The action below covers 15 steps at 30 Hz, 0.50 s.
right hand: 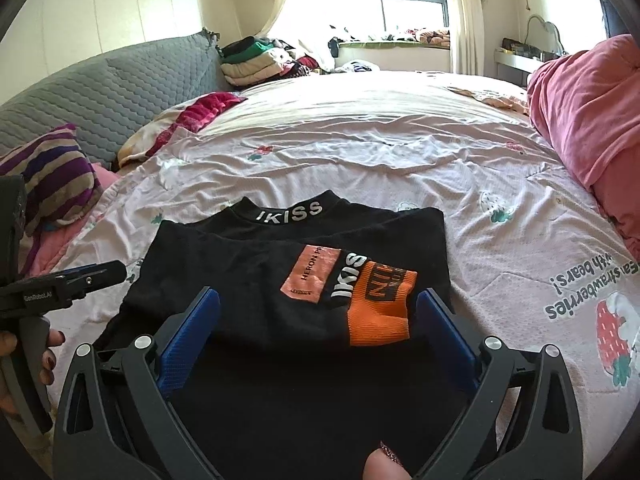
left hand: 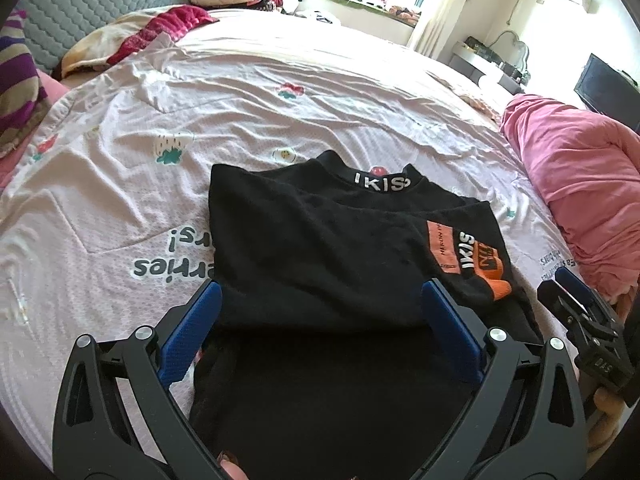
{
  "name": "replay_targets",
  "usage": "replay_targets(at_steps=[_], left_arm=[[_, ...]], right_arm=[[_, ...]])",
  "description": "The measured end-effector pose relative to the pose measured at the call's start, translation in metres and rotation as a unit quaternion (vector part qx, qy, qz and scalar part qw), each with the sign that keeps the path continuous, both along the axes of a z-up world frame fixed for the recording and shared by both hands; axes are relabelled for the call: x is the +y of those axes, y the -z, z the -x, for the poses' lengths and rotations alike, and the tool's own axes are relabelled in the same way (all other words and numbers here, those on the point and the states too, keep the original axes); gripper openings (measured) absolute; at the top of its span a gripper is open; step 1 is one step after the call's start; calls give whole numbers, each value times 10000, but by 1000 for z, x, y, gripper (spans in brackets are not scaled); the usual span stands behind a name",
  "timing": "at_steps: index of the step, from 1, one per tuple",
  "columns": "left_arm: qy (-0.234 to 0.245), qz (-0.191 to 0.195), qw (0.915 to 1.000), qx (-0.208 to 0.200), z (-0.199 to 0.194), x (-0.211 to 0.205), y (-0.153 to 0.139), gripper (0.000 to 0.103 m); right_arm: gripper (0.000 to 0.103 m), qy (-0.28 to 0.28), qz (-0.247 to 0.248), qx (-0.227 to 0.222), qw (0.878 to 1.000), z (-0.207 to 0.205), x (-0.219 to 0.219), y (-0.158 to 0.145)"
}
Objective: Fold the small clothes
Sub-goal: 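Move both grippers back along the shirt toward its hem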
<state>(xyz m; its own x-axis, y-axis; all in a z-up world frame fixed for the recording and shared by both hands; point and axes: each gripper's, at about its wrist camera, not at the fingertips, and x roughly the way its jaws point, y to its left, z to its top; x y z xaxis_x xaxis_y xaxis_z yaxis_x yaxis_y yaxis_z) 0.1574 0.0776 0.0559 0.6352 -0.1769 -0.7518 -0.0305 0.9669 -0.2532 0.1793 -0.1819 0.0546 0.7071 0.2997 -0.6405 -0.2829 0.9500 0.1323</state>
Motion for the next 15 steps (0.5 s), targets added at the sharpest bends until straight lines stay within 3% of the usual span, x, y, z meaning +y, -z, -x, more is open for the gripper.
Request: replay_targets(at_steps=[15], left_arm=[[-88, -215, 9989, -399, 34, 8, -29, 93]], right_arm=[[98, 140, -7, -122, 9998, 31, -20, -10]])
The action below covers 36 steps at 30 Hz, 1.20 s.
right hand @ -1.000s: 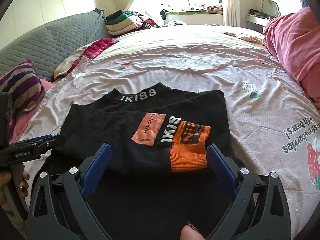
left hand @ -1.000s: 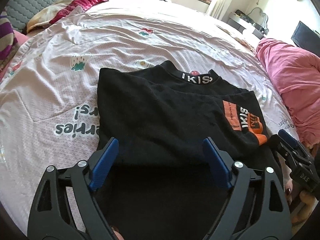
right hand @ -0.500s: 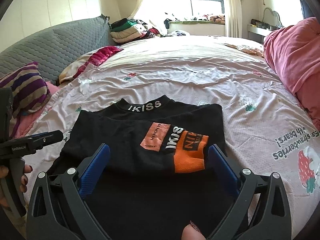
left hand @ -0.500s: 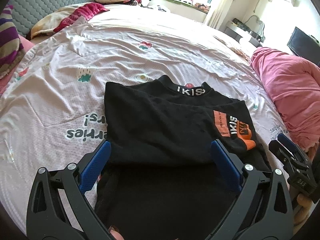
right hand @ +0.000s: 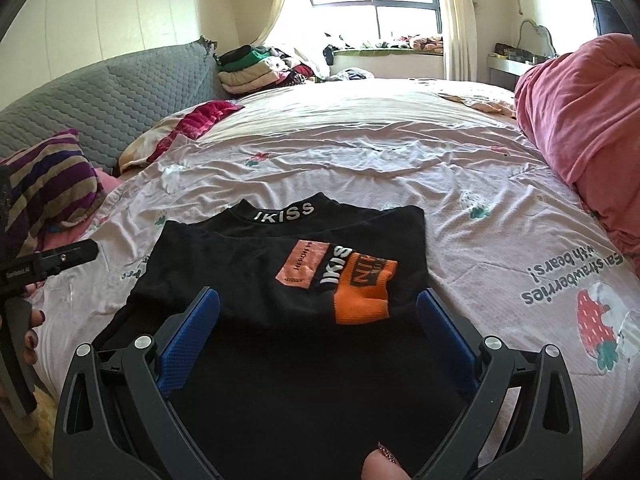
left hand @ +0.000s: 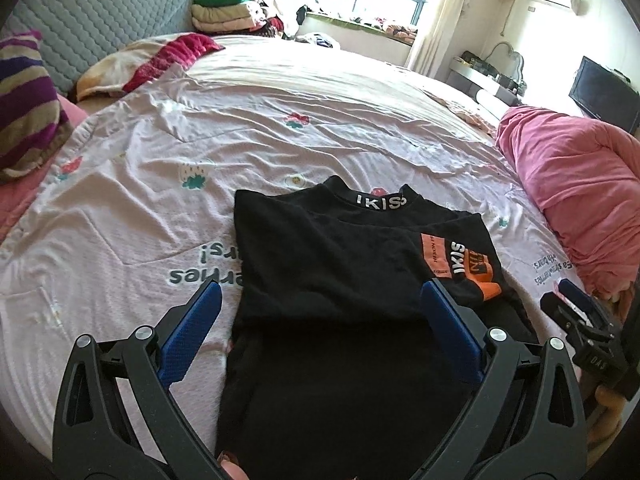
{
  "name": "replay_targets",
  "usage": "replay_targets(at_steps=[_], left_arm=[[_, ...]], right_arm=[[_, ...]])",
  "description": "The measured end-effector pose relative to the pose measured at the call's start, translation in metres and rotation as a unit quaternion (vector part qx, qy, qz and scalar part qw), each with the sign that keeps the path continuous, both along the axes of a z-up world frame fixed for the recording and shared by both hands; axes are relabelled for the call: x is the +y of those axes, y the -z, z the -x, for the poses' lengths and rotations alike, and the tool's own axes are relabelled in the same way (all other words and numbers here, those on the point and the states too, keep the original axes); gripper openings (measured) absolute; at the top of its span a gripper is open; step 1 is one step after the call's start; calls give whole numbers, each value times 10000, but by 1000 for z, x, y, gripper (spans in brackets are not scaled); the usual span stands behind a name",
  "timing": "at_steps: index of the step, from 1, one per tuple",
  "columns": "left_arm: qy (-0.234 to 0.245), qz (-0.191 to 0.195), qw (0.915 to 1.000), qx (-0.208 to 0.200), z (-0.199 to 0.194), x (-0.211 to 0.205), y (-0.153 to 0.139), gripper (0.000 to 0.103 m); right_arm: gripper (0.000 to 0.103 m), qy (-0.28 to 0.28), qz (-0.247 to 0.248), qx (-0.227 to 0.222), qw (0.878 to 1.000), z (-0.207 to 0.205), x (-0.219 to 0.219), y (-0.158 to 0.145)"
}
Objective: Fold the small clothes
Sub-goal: 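Move both grippers back along the shirt toward its hem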
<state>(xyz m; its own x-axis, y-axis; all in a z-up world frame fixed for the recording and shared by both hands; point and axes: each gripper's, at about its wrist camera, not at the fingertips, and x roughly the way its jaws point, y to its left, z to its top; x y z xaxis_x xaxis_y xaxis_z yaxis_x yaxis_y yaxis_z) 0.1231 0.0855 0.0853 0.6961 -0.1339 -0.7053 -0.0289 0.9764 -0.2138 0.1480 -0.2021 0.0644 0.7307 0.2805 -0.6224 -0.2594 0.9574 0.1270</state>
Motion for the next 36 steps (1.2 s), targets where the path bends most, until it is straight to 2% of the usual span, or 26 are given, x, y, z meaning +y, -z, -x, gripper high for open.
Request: replay_targets(at_steps=[19, 27, 33, 36], left_arm=[[-55, -297, 9995, -40, 45, 9, 7, 93], [-222, -219, 9994, 147, 63, 17, 29, 93], [-351, -505, 9978, 235, 74, 18, 41, 93], [-371, -465, 9979, 256, 79, 21, 44, 93]], right_arm=[[98, 214, -66, 34, 9997, 39, -36, 4], [98, 344, -79, 166, 9992, 50, -53, 17], [98, 413, -86, 247, 9988, 57, -62, 25], [98, 432, -172, 325, 9984, 60, -66, 31]])
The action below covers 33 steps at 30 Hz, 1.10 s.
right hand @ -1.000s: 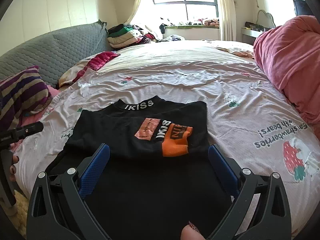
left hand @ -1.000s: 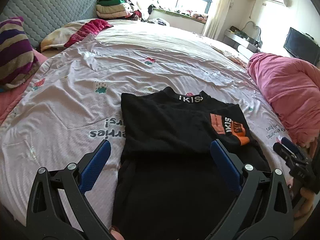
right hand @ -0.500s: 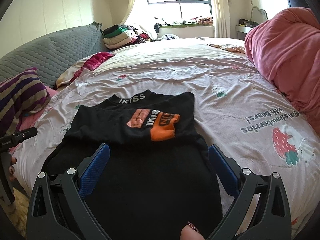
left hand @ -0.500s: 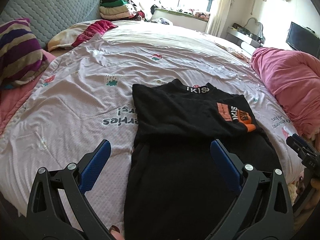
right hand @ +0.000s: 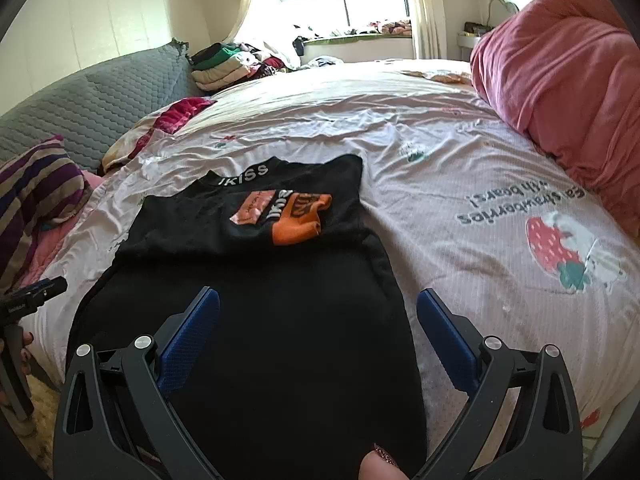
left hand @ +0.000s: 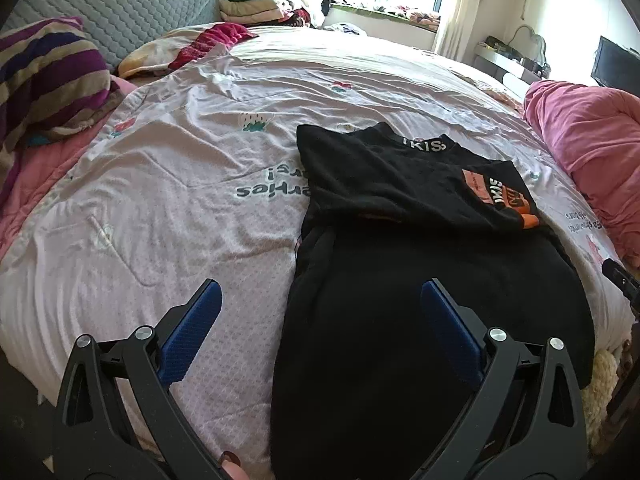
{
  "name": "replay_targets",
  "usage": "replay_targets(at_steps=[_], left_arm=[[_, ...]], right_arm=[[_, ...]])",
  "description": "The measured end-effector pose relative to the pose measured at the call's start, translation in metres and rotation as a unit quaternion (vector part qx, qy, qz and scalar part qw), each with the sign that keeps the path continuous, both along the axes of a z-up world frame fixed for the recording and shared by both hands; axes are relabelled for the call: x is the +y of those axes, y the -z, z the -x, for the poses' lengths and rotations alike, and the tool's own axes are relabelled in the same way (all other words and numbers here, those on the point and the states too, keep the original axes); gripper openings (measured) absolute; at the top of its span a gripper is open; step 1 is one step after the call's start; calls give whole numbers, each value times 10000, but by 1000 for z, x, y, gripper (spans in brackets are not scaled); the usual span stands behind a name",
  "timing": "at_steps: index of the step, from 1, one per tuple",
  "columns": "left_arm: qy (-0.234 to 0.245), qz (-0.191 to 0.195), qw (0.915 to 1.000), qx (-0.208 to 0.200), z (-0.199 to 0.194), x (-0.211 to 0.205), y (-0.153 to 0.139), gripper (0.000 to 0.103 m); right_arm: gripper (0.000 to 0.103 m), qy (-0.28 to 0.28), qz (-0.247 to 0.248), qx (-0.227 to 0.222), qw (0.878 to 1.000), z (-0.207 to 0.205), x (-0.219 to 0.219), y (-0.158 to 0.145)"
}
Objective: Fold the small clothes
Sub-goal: 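Move both grippers back along the shirt toward its hem, then grasp the shirt hem with the left gripper while the right gripper grasps the hem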
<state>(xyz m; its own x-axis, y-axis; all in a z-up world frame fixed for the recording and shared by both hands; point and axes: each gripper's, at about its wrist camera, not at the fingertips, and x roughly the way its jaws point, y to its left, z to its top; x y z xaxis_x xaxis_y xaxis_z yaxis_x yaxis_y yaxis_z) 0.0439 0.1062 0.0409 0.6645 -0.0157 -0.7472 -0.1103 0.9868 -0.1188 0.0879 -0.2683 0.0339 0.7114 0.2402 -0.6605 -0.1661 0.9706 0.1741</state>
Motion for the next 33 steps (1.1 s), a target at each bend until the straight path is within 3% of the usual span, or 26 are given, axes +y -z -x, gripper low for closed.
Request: replay_targets(at_steps=[10, 20, 22, 26, 28, 30, 33], left_arm=[[-86, 332, 9994, -91, 26, 10, 4, 93], [31, 472, 9988, 130, 55, 13, 24, 93], [60, 535, 9984, 158, 61, 14, 27, 86], [79, 727, 9969, 300, 72, 17, 35, 59], [83, 787, 9961, 378, 76, 18, 39, 51], [99, 854, 9954, 427, 80, 19, 42, 35], [147, 1013, 9934, 524, 84, 19, 46, 29]], right_arm=[[98, -16, -96, 137, 9999, 9, -9, 9], [98, -87, -33, 149, 9998, 20, -12, 12], [98, -110, 4, 156, 9998, 22, -11, 13], [98, -164, 35, 164, 9997, 26, -9, 14], [98, -183, 57, 164, 9997, 26, -9, 15], [98, -189, 74, 167, 9997, 27, -9, 15], [98, -199, 90, 198, 9996, 28, -9, 18]])
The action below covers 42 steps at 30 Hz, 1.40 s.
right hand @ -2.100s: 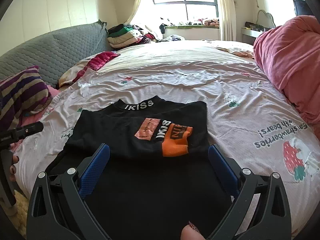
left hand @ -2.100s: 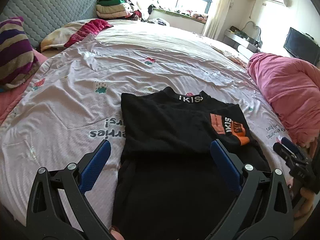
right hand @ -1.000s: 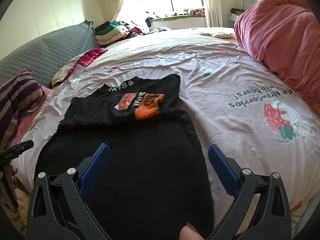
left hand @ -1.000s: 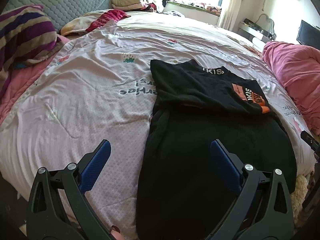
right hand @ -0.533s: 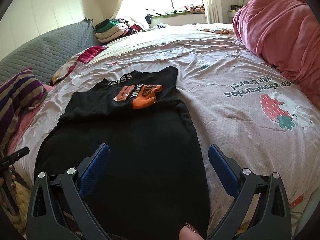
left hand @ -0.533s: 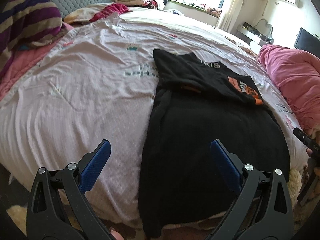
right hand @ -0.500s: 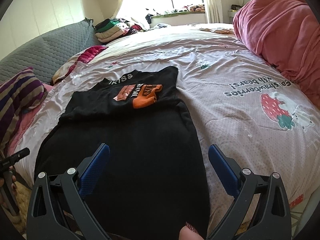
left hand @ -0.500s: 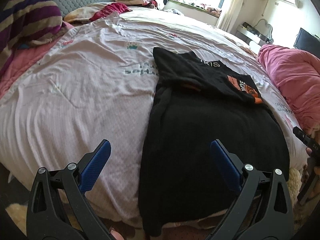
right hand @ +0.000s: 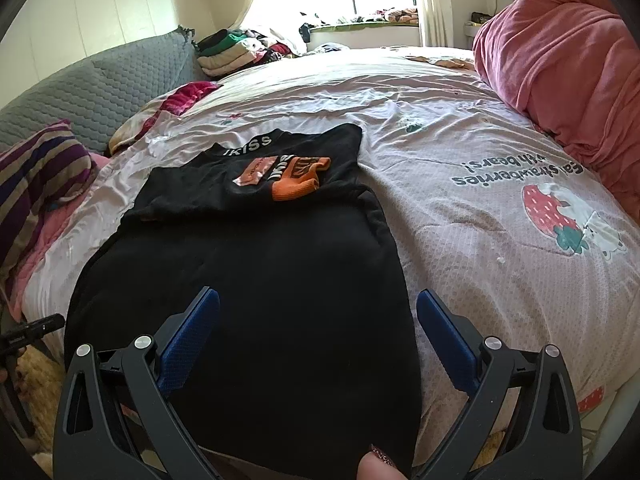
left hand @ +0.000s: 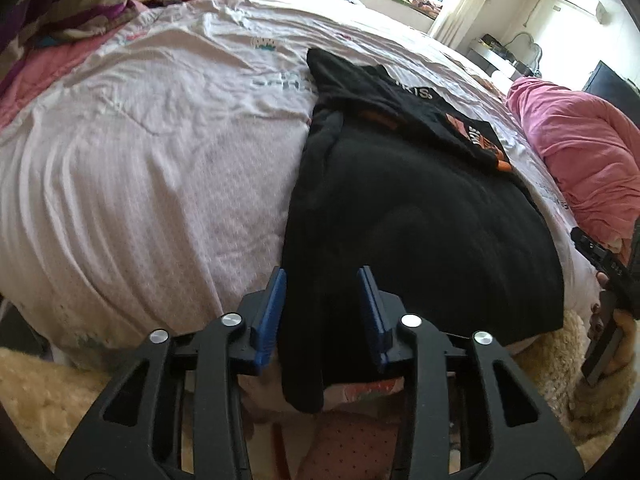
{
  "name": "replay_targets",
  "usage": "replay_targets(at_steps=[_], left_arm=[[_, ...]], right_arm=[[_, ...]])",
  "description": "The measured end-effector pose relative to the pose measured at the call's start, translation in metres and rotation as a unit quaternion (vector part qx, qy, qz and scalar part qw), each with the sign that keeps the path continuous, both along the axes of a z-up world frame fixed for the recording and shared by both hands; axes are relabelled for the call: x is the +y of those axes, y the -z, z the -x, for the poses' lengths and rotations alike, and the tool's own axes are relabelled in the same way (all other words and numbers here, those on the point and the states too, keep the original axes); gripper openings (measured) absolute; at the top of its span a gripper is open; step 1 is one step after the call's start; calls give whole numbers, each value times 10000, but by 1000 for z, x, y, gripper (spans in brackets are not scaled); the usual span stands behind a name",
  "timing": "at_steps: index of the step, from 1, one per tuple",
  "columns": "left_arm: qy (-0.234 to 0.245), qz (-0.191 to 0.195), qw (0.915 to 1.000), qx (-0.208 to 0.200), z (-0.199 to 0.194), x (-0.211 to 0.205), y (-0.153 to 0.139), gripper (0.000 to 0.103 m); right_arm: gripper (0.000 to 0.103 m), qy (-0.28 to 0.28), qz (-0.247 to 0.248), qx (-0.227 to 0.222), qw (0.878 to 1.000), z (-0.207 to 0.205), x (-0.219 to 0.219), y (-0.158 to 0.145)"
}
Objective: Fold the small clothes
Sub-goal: 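Grasp the shirt hem with the left gripper while the right gripper grasps the hem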
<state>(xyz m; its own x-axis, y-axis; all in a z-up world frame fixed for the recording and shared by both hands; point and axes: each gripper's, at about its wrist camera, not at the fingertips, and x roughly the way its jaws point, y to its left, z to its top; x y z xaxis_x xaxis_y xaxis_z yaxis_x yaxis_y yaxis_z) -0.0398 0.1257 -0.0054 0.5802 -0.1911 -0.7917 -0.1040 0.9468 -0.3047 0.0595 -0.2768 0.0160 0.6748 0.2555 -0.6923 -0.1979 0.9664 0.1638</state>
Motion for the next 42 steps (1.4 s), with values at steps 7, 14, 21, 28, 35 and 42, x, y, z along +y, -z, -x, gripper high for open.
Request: replay_targets(at_steps=[7, 14, 21, 28, 35, 42], left_arm=[[-55, 11, 9997, 248, 5, 1, 13, 29], [37, -40, 9993, 376, 8, -5, 23, 29], [105, 39, 9989, 461, 14, -7, 30, 29], [131, 124, 9984, 536, 17, -6, 36, 29], [138, 125, 9984, 533, 16, -8, 36, 29], [145, 139, 9983, 547, 16, -8, 37, 29]], right_arm=[[98, -26, 59, 68, 10000, 6, -3, 5], [98, -134, 191, 229, 9995, 17, -5, 16], [98, -124, 58, 450, 9989, 36, -18, 27], [97, -326, -105, 777, 9964, 54, -28, 39], [79, -335, -75, 1020, 9942, 61, -35, 50], [54, -265, -147, 1326, 9907, 58, -45, 65]])
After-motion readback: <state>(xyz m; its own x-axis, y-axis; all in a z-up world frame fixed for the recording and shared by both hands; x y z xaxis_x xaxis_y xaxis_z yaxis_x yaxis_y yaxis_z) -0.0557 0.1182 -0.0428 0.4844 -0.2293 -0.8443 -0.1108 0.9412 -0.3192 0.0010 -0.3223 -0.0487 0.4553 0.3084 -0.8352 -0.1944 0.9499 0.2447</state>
